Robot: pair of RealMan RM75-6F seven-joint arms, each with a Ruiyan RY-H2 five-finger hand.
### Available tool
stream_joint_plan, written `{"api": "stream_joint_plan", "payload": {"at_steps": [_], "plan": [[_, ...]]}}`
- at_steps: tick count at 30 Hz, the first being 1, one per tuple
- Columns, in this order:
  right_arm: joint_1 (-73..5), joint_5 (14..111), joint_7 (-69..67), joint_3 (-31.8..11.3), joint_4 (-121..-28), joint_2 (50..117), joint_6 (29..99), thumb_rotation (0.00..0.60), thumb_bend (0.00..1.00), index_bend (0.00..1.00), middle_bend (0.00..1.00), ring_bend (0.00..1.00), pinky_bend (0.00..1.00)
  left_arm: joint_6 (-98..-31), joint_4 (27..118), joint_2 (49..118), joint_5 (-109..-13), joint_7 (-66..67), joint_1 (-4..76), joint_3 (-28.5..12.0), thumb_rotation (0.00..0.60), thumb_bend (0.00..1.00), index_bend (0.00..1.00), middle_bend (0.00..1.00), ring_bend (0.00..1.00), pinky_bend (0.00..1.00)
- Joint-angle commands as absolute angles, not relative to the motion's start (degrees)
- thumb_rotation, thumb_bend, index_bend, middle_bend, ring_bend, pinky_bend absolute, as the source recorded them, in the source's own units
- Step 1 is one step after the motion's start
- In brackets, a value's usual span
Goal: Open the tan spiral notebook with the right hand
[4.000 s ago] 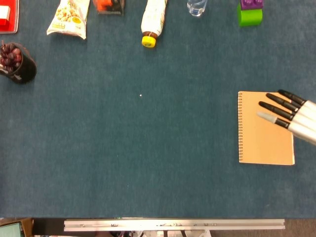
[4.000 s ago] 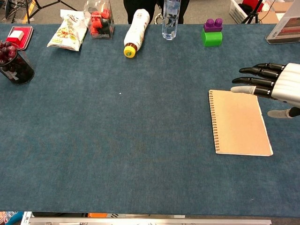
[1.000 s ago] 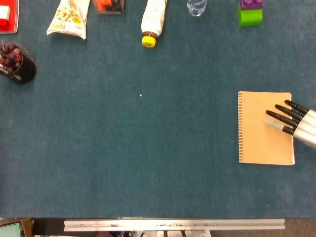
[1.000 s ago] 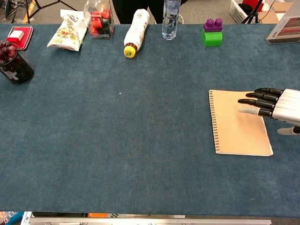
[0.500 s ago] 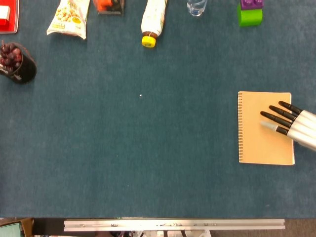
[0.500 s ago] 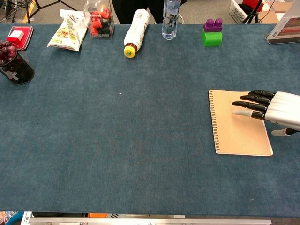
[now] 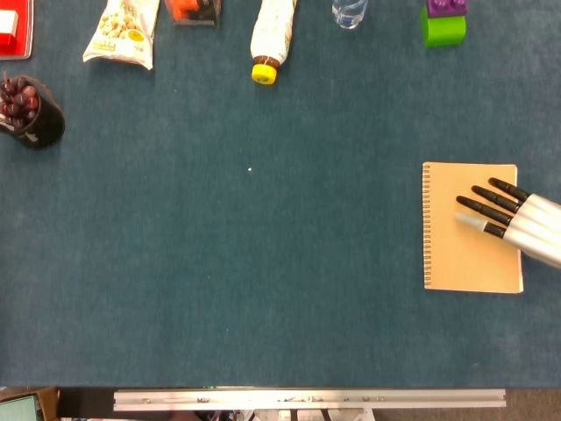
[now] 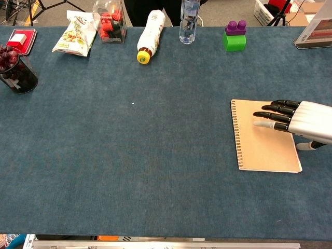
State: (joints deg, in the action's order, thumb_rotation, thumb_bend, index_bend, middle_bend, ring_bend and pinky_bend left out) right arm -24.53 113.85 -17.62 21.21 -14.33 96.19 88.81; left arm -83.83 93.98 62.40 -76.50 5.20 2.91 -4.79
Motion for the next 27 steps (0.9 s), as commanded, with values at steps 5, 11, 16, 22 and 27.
{"api": "stream_joint_plan", "payload": {"at_steps": [5, 11, 16, 22, 27], "plan": [[-24.6, 113.6, -17.8, 21.0, -14.3, 96.5, 88.9, 0.600, 0.08, 0.00, 0.03, 0.00, 0.13, -83.9, 94.1, 62.3, -76.5, 5.2, 2.9, -4.8, 0.600, 0.22, 0.47, 0.42, 0.42, 0.52], [-24.9, 113.4, -17.9, 20.9, -14.2, 97.0, 89.0, 0.600, 0.10, 0.00, 0.03, 0.00, 0.13, -83.8, 94.1, 62.3, -76.4, 5.2, 2.9, -4.8, 0.600, 0.22, 0.47, 0.42, 0.42, 0.52], [-25.1, 113.4, -18.2, 20.9, -14.1, 97.6, 88.9, 0.600, 0.10, 0.00, 0.03, 0.00, 0.13, -83.9, 94.2, 62.3, -76.4, 5.1, 2.9, -4.9, 0.600, 0.22, 0.47, 0.42, 0.42, 0.52], [-25.4, 113.4, -18.9, 20.9, -14.1, 98.3, 89.2, 0.600, 0.17, 0.00, 0.03, 0.00, 0.13, -83.9, 94.2, 62.1, -76.4, 4.8, 2.8, -4.9, 0.600, 0.22, 0.47, 0.42, 0.42, 0.52], [-25.5, 113.2, -19.6, 20.8, -14.0, 98.9, 89.7, 0.600, 0.29, 0.00, 0.05, 0.00, 0.13, -84.0, 94.1, 62.1, -76.5, 4.6, 2.8, -4.9, 0.600, 0.22, 0.47, 0.42, 0.42, 0.52]]}}
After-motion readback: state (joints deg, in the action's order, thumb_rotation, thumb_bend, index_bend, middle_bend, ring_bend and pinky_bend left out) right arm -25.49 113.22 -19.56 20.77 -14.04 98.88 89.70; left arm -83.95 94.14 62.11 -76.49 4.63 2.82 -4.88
